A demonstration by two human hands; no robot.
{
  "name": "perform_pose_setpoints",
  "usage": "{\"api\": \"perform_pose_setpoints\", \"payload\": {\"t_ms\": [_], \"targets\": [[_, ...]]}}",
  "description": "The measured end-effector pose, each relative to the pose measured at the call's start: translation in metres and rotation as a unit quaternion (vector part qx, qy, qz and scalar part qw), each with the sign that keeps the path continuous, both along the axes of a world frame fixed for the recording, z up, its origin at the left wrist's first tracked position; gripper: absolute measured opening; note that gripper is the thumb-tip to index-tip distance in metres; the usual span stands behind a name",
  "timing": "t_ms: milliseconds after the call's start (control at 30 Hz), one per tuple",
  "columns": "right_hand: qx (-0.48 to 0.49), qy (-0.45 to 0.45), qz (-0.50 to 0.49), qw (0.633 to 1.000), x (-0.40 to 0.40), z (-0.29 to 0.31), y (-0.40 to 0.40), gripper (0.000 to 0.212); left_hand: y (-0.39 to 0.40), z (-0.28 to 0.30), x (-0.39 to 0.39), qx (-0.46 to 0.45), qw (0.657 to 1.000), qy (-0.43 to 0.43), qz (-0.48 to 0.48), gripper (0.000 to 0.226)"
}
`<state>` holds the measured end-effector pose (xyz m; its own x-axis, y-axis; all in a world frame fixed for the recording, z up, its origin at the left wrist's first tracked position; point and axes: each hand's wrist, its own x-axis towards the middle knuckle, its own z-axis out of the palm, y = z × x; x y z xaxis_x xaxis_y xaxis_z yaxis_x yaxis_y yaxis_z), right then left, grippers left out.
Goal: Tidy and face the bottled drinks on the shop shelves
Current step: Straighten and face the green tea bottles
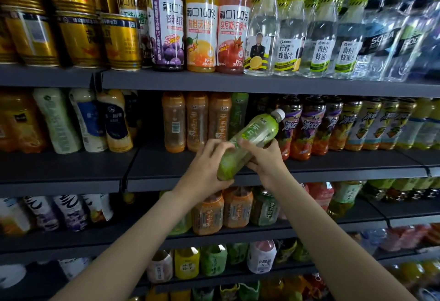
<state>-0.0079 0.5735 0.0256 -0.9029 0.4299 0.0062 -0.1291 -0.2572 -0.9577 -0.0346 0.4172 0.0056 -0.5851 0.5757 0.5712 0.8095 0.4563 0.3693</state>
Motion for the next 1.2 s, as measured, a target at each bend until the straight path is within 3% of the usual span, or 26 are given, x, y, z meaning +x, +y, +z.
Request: {"api": "perform_pose_setpoints", "payload": {"t_ms": [133,267,400,600,767,900,1000,1200], "targets": [[0.126,0.010,-0.006,0.992,0.003,-0.015,0.002,0.100,0.003,0.003,-0.011,0.027,0.977,-0.211,-0.003,0.068],[0.184,0.065,0.045,0.980,-0.003,-0.016,0.005,0.097,0.005,0.000,-0.028,0.045,0.957,-0.286,0.021,0.081],[0.254,0.080,0.088,0.960,-0.015,-0.022,0.008,0.100,0.008,-0.003,-0.040,0.095,0.940,-0.327,0.015,0.071],[0.364,0.097,0.082,0.923,-0.043,-0.024,-0.003,0.105,0.010,-0.014,-0.059,0.095,0.955,-0.280,0.036,0.063],[0.365,0.084,0.084,0.923,-0.073,-0.026,-0.007,0.100,0.014,-0.022,-0.069,0.134,0.958,-0.243,0.075,0.068],[0.317,0.063,0.109,0.940,-0.086,-0.026,0.007,0.076,0.023,-0.025,-0.077,0.162,0.949,-0.243,0.117,0.072],[0.249,0.041,0.035,0.967,-0.091,-0.030,0.037,0.063,0.025,-0.024,-0.091,0.149,0.944,-0.247,0.162,0.078],[0.336,-0.042,-0.053,0.940,-0.135,-0.038,0.063,0.075,0.030,-0.023,-0.106,0.124,0.938,-0.226,0.233,0.074]]}}
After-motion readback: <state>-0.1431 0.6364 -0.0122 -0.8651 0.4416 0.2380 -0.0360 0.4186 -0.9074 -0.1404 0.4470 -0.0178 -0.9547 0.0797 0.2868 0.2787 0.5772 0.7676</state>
